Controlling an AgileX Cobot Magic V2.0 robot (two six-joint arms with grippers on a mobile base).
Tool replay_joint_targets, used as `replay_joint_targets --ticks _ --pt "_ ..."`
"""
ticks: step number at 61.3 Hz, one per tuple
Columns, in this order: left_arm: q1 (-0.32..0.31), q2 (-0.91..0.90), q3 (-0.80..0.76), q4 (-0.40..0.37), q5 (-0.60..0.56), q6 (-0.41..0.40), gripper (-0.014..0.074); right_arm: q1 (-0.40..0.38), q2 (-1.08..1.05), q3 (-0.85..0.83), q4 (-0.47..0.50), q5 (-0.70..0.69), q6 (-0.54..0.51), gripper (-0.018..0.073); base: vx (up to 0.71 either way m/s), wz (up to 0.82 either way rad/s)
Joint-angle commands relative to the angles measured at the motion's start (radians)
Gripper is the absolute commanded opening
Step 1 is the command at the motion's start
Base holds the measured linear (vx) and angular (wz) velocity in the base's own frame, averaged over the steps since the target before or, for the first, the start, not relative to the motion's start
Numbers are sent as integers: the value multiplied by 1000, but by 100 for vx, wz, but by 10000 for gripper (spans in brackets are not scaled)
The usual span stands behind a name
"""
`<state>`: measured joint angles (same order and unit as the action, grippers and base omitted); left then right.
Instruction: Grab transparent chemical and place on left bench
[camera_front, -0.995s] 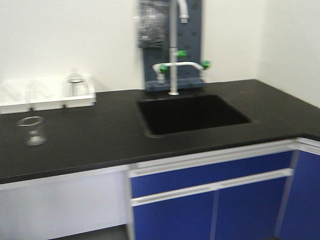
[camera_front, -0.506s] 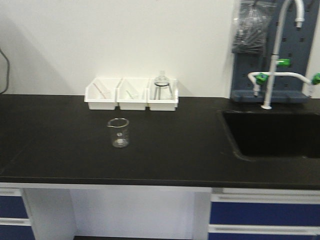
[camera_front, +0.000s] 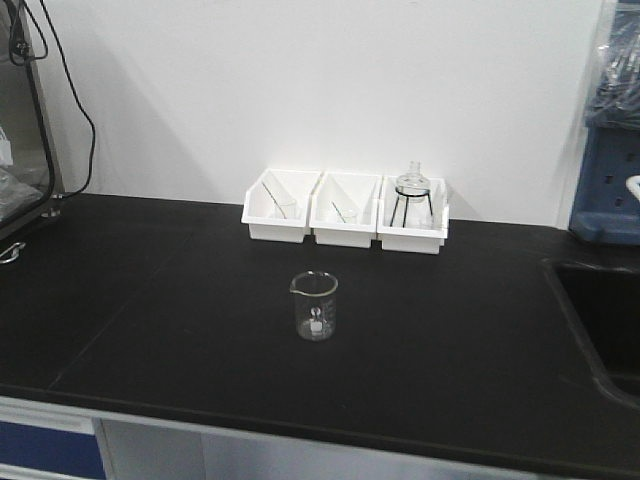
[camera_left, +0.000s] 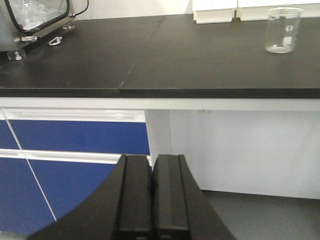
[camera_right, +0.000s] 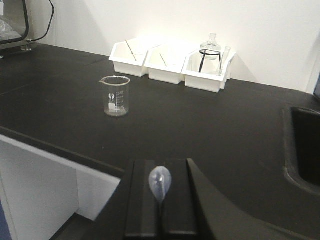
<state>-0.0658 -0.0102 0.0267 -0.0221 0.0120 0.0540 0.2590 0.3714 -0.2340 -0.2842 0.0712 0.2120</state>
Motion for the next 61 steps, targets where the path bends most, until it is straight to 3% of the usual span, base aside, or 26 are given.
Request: replay_joint_targets --ticks 1,61 --pt "-2 -19 16 -1 -78 -8 -3 0 6 -31 -3 -80 -7 -4 33 13" --pt "-2 -19 16 -1 -78 -8 -3 0 6 -31 -3 -80 -7 -4 27 -4"
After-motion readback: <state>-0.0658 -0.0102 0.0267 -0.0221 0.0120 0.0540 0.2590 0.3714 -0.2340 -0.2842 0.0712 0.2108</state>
